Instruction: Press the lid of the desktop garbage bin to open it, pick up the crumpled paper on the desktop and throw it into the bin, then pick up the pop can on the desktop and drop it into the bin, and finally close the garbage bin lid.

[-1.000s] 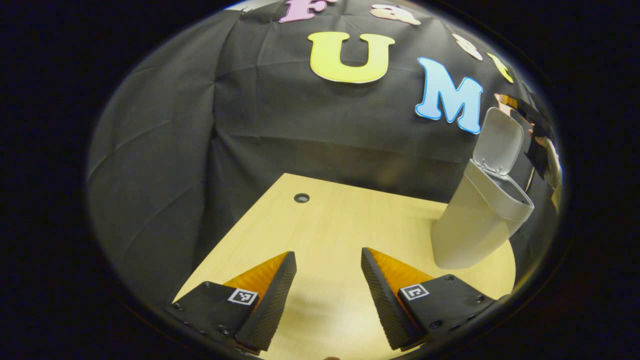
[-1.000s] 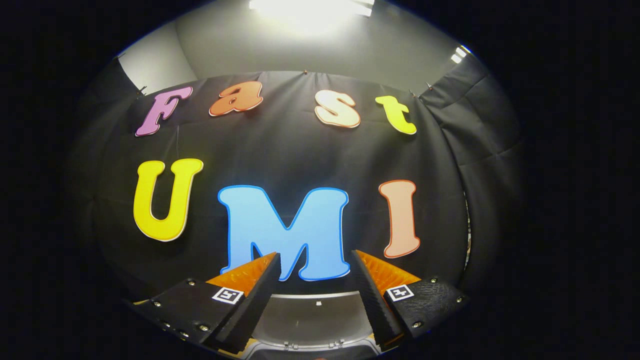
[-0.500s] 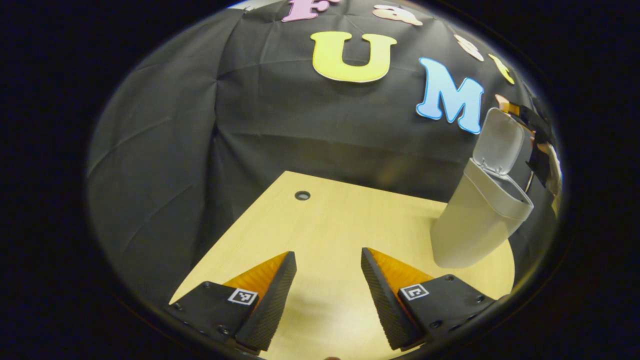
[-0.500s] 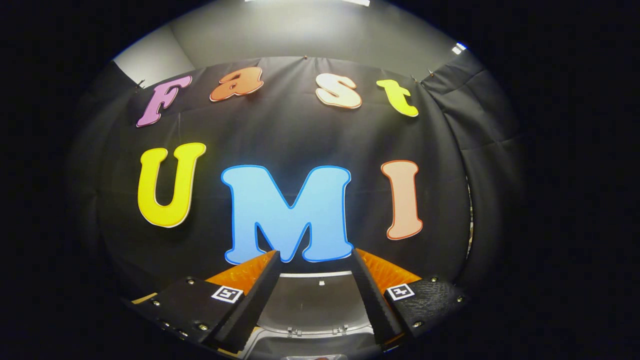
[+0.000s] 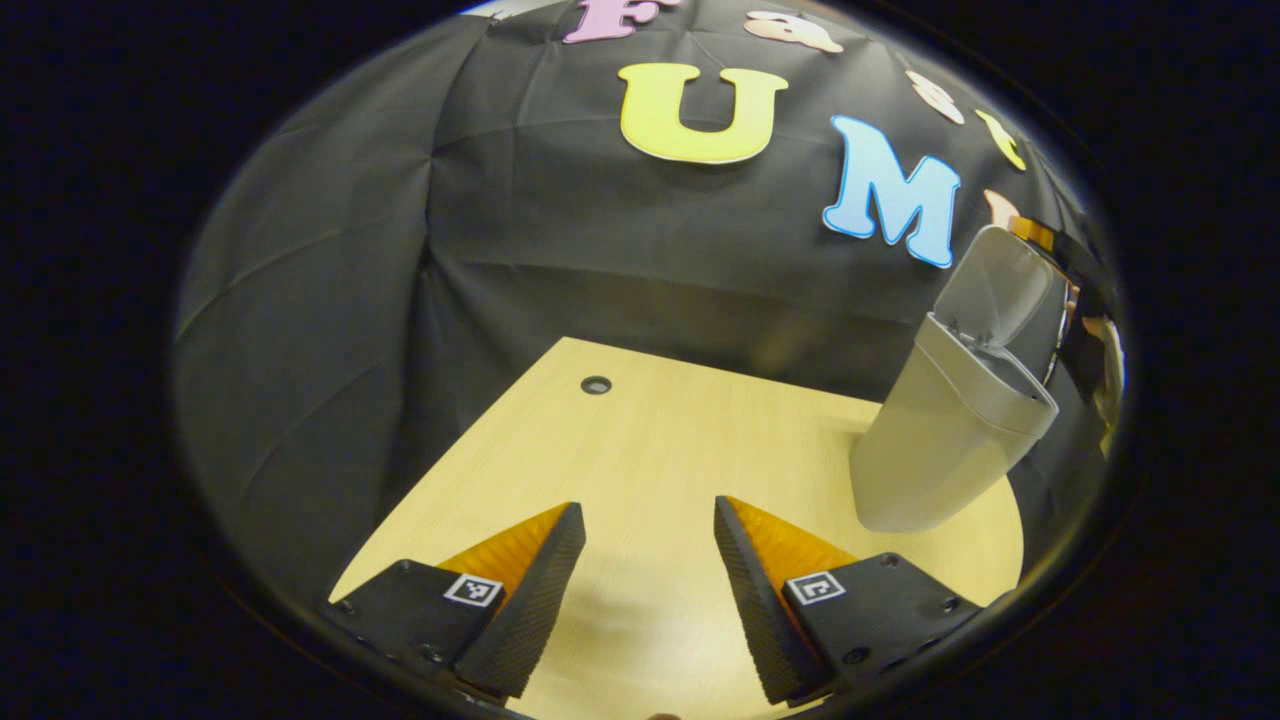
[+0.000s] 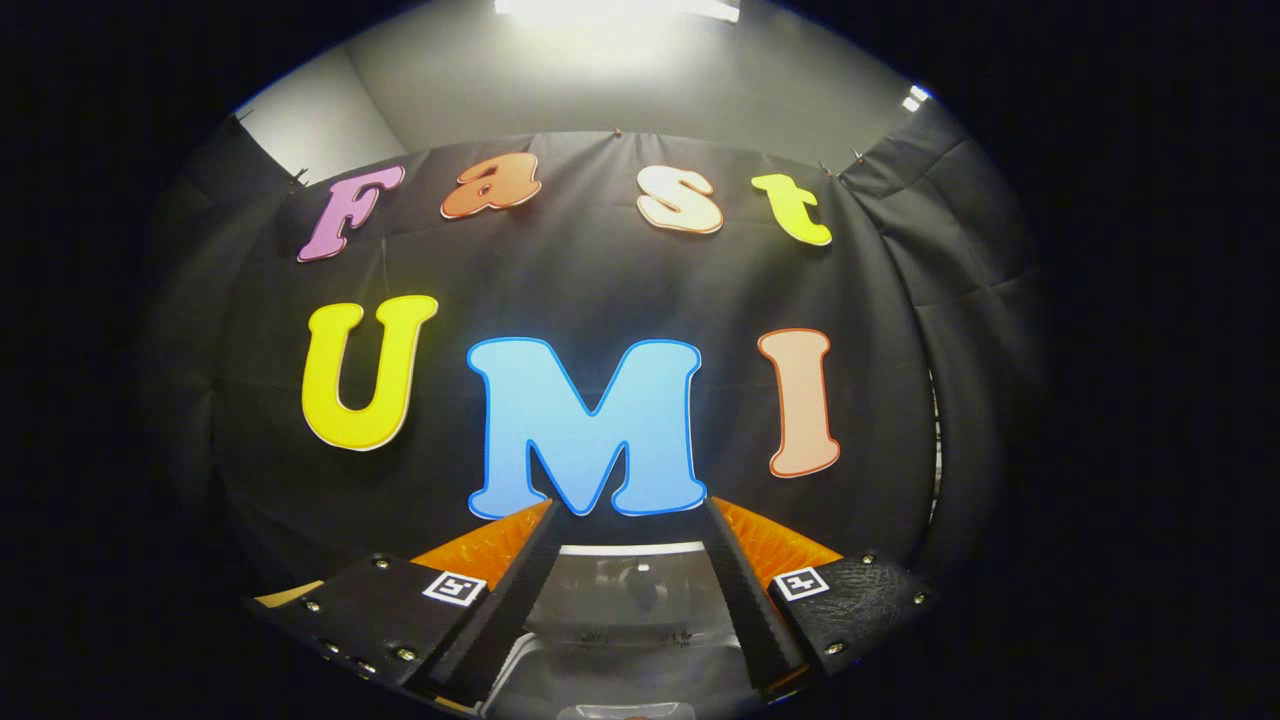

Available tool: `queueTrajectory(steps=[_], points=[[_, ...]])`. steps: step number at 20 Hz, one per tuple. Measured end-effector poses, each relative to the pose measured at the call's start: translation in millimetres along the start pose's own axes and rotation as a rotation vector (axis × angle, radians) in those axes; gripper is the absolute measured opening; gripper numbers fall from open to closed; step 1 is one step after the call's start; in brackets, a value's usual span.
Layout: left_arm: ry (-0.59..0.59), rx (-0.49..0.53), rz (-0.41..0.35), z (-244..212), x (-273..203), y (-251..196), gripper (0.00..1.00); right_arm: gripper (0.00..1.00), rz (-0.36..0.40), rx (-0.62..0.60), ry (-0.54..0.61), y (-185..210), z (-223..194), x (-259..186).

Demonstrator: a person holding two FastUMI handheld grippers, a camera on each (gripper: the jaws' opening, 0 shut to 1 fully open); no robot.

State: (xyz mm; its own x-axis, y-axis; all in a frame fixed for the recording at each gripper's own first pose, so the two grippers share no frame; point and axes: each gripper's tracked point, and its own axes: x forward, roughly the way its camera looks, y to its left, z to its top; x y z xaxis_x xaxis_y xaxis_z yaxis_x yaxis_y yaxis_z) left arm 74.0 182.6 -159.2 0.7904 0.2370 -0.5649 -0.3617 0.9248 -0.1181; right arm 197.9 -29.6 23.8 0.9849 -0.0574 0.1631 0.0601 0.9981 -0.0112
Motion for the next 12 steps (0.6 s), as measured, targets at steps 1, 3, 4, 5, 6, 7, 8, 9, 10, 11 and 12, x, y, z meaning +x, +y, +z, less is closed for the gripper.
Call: queueTrajectory(steps=[1,3,4,5,6,7,8,9,10,11,12], points=[[-0.006,0.001,-0.007,0,-2,1,0.88,0.89,0.008,-0.003,-0.001,1,-1,-4],[-0.01,0.005,-0.01,1,-3,1,0.88,0.89,0.017,0.006,0.007,-1,-5,-14],[-0.012,0.006,-0.01,1,-2,1,0.91,0.89,0.019,0.009,0.012,-1,-7,-19],[-0.014,0.008,-0.011,1,-3,1,0.88,0.89,0.02,0.007,0.017,0,-9,-25],[-0.016,0.008,-0.012,2,-3,1,0.91,0.89,0.02,0.003,0.022,0,-11,-29],[-0.017,0.007,-0.017,1,-3,0,0.91,0.89,0.02,-0.001,0.026,0,-14,-34],[-0.017,0.006,-0.02,2,-3,0,0.88,0.89,0.021,-0.006,0.027,0,-16,-39],[-0.018,0.007,-0.024,1,-4,0,0.91,0.89,0.023,-0.009,0.03,0,-17,-38],[-0.019,0.008,-0.026,3,-4,0,0.88,0.89,0.023,-0.007,0.034,1,-18,-39],[-0.021,0.011,-0.028,2,-5,0,0.88,0.89,0.025,-0.005,0.04,1,-22,-44],[-0.022,0.015,-0.029,2,-5,0,0.88,0.89,0.027,-0.004,0.05,2,-26,-53]])
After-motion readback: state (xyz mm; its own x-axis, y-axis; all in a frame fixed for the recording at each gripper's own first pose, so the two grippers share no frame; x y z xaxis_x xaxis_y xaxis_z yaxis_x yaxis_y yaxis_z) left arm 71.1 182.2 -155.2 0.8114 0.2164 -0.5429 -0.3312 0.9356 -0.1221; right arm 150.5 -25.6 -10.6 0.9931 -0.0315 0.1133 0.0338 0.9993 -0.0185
